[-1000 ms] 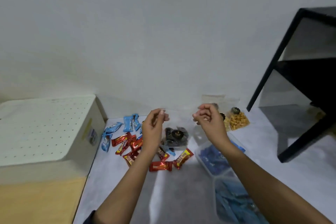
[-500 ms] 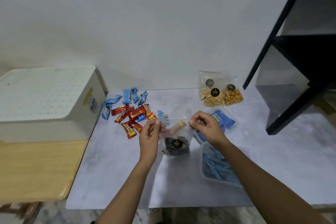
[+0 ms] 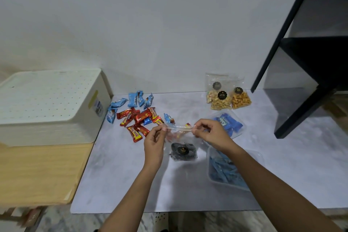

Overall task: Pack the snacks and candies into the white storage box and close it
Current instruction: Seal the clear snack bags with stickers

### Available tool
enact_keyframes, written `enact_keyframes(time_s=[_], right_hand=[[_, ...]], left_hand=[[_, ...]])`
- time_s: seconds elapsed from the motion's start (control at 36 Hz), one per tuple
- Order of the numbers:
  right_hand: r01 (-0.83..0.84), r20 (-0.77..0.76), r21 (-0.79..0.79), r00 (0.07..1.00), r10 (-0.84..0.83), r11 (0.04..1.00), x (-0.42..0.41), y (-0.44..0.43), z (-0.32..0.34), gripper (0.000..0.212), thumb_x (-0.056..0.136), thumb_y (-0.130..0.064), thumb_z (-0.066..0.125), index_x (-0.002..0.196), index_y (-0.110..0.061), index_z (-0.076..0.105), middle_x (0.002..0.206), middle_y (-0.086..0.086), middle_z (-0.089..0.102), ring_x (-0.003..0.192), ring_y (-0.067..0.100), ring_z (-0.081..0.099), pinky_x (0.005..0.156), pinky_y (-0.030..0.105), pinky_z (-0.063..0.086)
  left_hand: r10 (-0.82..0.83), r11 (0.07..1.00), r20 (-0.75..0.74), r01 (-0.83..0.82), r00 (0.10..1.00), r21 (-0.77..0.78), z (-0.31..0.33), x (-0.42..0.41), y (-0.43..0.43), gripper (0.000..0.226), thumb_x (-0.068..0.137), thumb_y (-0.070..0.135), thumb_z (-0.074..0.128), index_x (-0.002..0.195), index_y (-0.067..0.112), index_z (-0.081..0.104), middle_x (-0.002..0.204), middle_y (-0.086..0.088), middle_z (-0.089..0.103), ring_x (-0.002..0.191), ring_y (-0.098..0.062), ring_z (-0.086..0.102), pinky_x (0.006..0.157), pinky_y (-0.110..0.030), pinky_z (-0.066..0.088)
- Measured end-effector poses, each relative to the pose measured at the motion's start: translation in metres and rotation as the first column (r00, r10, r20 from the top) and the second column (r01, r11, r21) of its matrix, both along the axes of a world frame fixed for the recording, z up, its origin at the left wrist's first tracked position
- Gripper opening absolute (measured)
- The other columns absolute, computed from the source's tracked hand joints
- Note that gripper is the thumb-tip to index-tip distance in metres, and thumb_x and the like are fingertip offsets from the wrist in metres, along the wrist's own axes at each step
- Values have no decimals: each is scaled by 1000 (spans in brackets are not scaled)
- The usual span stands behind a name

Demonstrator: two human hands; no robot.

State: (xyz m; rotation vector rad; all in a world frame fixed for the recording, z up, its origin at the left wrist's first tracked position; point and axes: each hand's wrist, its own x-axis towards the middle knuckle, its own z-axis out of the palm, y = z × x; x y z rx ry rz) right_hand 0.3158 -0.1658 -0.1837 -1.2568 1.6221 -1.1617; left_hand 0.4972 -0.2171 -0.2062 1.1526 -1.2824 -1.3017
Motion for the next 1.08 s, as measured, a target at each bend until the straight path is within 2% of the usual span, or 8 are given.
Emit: enact_keyframes(time_s=[0.11,0.22,0.42,0.53,0.64,0.78,0.92,1.08], right_hand=[[23,-106,-14,994,-24,1000,2,-4,2,23,82,-5,66,69,-24,62,68,-5,60,72,12,55,69,22,44],[45,-136,-13,990,-46,999,1,-7,0,27,82,-4,66,67,-27,61,68,-5,61,71,13,55,69,23,44],[-9,-228,82,973,27,997,4,-13,9,16,79,-9,68,72,-23,67,72,-6,64,73,9,58,69,21,45],[-35,-339,94,938,65,995,7,-20,14,15,77,-10,67,70,-23,67,73,-7,65,79,13,61,73,28,44],[-54,-363,109,927,90,993,5,-24,16,16,77,-12,69,68,-26,66,73,-6,66,79,14,62,78,34,48],[-37,-351,166,932,94,985,5,-27,18,17,79,-21,69,65,-30,63,69,-16,64,75,2,59,79,32,49],[-54,-379,180,918,120,982,14,-32,26,6,76,-27,69,71,-28,68,80,-8,70,82,10,63,78,34,51],[-56,-473,154,872,124,987,21,-39,28,24,76,-18,66,58,-32,58,74,-6,66,77,15,61,74,35,51]], left_hand=[[-13,1000,-4,13,1000,11,1,1,-1,13,92,9,53,98,7,64,87,-1,66,73,5,61,69,-12,51],[-22,1000,5,22,1000,1,4,1,-1,12,92,9,53,97,8,64,87,2,66,74,5,61,69,-11,51],[-32,999,6,32,999,-11,8,3,-2,13,91,8,55,96,4,66,82,-2,64,75,-9,57,63,-10,48],[-46,999,8,46,999,-5,8,4,-5,14,91,7,55,97,2,66,81,-2,64,70,0,59,62,-9,49],[-54,999,7,54,999,-4,7,5,-9,15,90,7,56,97,-1,67,80,-3,65,67,2,59,61,-9,49],[-57,998,-2,57,998,-10,9,6,-11,15,91,4,54,99,-3,65,81,0,66,68,7,62,60,-8,48],[-68,998,6,69,998,-5,8,8,-13,13,90,7,56,95,9,68,84,-3,66,75,-7,59,63,-12,50],[-79,997,11,79,997,-9,9,9,-12,13,90,4,55,90,11,66,80,0,65,67,5,61,62,-11,50]])
